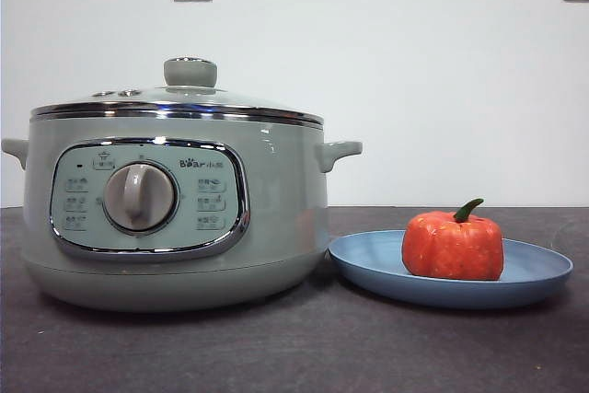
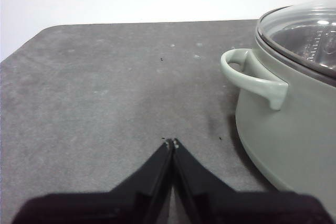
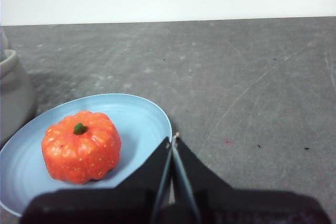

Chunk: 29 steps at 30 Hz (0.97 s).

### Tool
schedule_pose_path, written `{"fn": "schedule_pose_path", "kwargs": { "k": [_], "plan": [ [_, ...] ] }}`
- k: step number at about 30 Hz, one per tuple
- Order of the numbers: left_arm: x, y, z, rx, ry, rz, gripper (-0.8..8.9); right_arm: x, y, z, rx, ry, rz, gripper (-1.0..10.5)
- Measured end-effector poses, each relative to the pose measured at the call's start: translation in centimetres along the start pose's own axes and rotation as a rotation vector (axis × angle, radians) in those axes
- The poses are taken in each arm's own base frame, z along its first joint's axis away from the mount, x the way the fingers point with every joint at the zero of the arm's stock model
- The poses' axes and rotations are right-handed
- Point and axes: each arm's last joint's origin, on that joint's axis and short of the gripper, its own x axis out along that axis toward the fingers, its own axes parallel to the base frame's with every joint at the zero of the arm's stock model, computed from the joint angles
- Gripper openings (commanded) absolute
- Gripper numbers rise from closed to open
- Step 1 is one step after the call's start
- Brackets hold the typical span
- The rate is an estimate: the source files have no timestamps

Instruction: Take the pumpkin out from the steamer,put the pumpkin in the blue plate,close the lid

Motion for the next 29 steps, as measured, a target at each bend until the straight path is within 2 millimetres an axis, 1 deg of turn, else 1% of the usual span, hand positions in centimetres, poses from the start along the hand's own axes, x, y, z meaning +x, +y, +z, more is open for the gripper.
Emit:
{"fn": "schedule_pose_path", "kwargs": {
  "k": [29],
  "plan": [
    [0.0,0.0,0.0,0.0,0.0,0.0,-0.03,0.0,-0.05,0.0,0.026,0.0,-0.016,-0.2]
  ]
}}
